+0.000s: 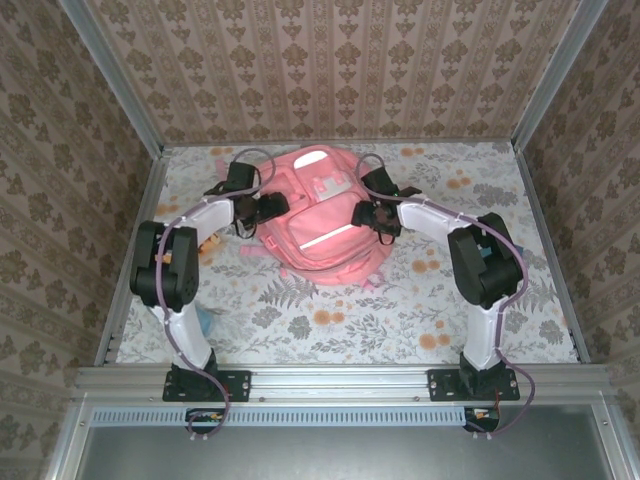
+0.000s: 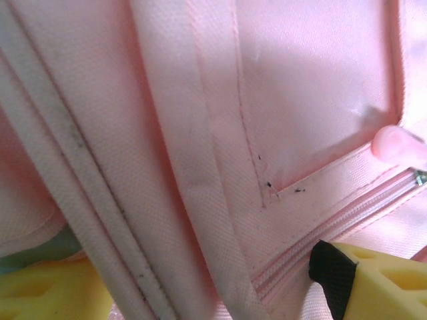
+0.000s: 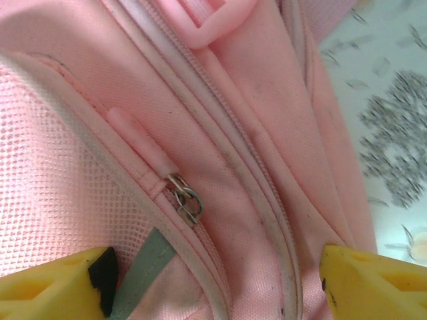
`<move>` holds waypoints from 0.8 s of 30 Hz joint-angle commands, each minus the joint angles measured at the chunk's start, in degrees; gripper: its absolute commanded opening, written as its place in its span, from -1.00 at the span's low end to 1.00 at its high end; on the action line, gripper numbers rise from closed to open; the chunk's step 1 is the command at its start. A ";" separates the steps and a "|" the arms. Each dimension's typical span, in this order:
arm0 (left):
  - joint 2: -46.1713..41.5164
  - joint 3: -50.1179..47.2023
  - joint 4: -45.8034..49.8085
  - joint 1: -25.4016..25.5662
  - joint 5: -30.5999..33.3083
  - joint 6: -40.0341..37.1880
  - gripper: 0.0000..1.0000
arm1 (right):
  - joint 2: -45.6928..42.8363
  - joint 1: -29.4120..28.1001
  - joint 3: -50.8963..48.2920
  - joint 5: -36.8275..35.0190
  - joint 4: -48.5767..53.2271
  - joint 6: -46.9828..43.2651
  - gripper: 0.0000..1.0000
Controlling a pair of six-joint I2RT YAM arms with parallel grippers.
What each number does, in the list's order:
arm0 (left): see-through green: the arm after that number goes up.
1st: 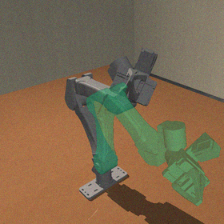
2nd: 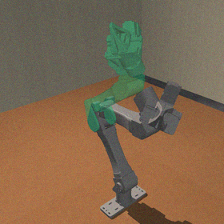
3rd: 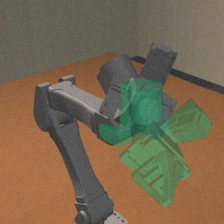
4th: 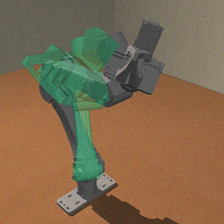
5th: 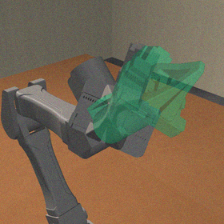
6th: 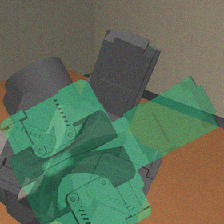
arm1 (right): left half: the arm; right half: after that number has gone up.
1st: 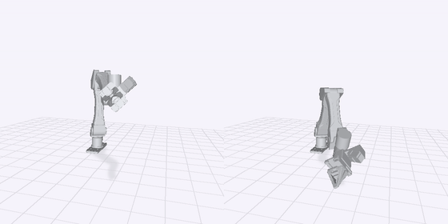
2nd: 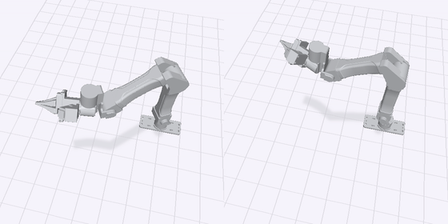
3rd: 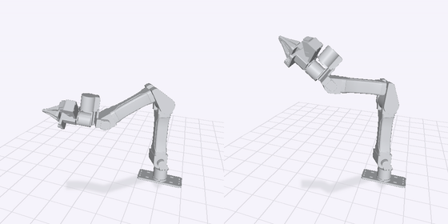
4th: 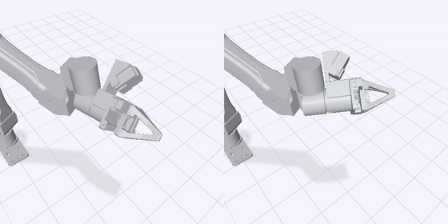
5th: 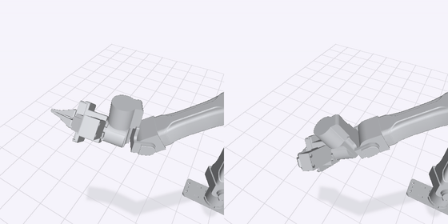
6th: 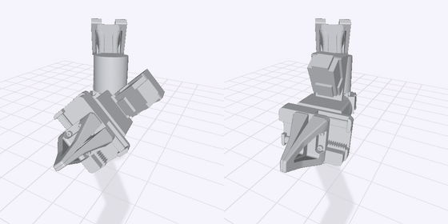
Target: Pack the student bag
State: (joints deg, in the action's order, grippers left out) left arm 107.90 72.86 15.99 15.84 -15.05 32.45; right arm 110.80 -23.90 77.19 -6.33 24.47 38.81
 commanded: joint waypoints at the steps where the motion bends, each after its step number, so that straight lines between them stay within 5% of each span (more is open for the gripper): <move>1: 4.05 5.64 -4.13 1.42 -9.66 -3.77 0.60 | -3.93 1.09 -6.27 -3.49 3.24 3.60 0.58; 8: 2.29 8.80 1.98 0.51 -3.12 -6.52 0.73 | -13.00 2.77 -12.94 -1.63 0.89 2.16 0.65; 17: -15.94 -7.80 6.58 -8.69 11.92 -5.30 1.00 | -20.72 2.06 -12.85 6.86 -0.14 -0.16 0.83; 24: -22.63 -19.75 6.15 -17.97 14.36 1.02 1.00 | -21.77 -0.33 -12.59 9.00 -0.86 1.42 0.85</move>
State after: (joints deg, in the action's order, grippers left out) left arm 86.43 56.97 20.40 0.25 -3.46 29.87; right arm 90.35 -23.29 64.69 0.49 23.77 39.66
